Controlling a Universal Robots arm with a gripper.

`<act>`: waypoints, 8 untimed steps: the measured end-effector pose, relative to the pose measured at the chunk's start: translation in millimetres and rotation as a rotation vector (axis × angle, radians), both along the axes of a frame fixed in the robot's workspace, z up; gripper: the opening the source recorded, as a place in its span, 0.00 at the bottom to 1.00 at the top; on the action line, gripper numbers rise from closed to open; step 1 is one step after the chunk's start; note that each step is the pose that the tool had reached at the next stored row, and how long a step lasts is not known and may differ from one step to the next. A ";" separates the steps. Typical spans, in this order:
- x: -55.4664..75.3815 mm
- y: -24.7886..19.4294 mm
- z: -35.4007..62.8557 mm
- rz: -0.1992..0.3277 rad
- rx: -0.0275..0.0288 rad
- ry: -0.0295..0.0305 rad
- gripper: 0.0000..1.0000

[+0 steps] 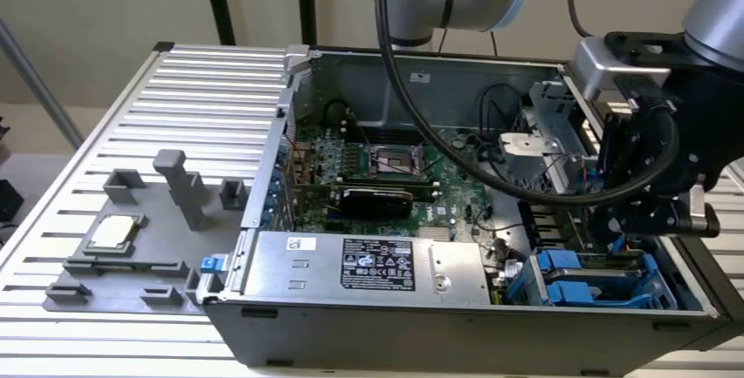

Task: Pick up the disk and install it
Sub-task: 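Insert the second disk wire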

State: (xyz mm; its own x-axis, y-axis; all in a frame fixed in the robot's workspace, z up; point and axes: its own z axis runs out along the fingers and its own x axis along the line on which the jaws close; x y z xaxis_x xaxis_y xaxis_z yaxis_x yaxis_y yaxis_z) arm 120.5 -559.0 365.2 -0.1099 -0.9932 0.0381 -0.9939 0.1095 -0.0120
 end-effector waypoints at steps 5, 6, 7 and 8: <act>-0.7 0.0 -4.9 0.007 0.0001 -0.0232 0.00; -0.7 0.0 -6.0 0.008 0.0001 -0.0268 0.00; -0.7 0.0 -7.1 0.010 0.0001 -0.0299 0.00; -0.6 0.0 -8.4 0.011 0.0001 -0.0322 0.00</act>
State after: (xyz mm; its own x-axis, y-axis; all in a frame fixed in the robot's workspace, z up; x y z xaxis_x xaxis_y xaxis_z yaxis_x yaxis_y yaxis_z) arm 119.9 -559.0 356.8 -0.0997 -0.9944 0.0346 -0.9942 0.0982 -0.0440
